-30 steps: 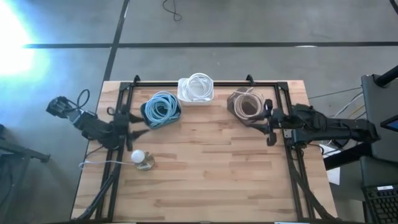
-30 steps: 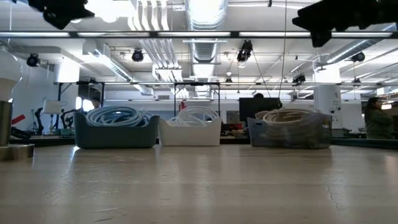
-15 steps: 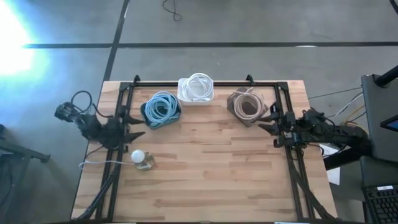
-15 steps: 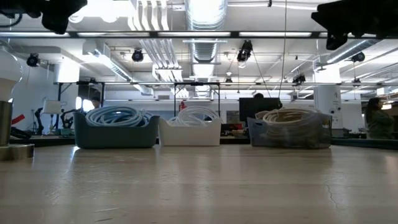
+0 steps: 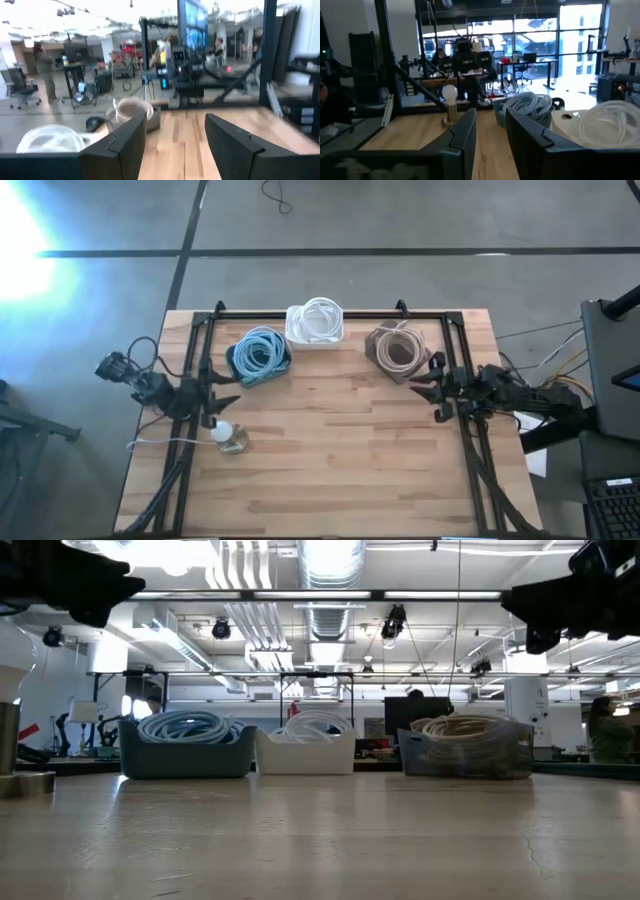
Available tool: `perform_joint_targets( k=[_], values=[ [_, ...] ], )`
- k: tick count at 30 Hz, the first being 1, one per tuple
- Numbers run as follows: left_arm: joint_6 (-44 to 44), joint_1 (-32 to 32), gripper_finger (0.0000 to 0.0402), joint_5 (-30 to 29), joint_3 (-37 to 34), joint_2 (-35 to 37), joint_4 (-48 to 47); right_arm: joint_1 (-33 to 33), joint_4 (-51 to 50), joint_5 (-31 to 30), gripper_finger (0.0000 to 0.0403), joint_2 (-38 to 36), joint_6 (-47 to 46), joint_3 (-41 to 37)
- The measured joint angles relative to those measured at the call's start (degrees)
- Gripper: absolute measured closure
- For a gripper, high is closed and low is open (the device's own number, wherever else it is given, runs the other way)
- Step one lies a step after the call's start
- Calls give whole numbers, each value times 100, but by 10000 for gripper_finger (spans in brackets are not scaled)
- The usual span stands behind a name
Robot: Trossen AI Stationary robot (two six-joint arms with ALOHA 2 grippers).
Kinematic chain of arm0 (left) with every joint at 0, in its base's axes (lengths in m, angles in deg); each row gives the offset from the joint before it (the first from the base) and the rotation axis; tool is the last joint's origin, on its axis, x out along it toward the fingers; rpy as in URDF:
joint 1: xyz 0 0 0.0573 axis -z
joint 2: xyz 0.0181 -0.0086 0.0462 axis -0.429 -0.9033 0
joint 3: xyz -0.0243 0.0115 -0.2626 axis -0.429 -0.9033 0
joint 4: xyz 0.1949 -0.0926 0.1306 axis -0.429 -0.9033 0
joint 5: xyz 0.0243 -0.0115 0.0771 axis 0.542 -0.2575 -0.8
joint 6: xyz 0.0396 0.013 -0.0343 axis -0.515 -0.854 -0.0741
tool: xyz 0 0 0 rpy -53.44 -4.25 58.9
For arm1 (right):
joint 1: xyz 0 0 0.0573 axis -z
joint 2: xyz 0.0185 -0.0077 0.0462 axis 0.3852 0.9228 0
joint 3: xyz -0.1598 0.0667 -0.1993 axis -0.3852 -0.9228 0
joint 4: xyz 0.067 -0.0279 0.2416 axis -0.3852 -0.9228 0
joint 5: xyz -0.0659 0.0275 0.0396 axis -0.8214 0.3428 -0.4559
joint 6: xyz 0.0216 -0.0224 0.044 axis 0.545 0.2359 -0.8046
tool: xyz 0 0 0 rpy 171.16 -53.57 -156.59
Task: Sort HDMI cables
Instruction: Return to Home Position
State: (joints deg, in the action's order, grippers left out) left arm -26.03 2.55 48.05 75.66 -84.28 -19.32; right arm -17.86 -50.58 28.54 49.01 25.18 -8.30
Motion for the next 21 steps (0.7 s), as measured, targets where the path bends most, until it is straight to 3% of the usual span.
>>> perform_joint_targets(
  k=[21],
  values=[
    [412,-73,195,452,-840,-62,407,-2,-127,-61,315,173,-15,-169]
  ],
)
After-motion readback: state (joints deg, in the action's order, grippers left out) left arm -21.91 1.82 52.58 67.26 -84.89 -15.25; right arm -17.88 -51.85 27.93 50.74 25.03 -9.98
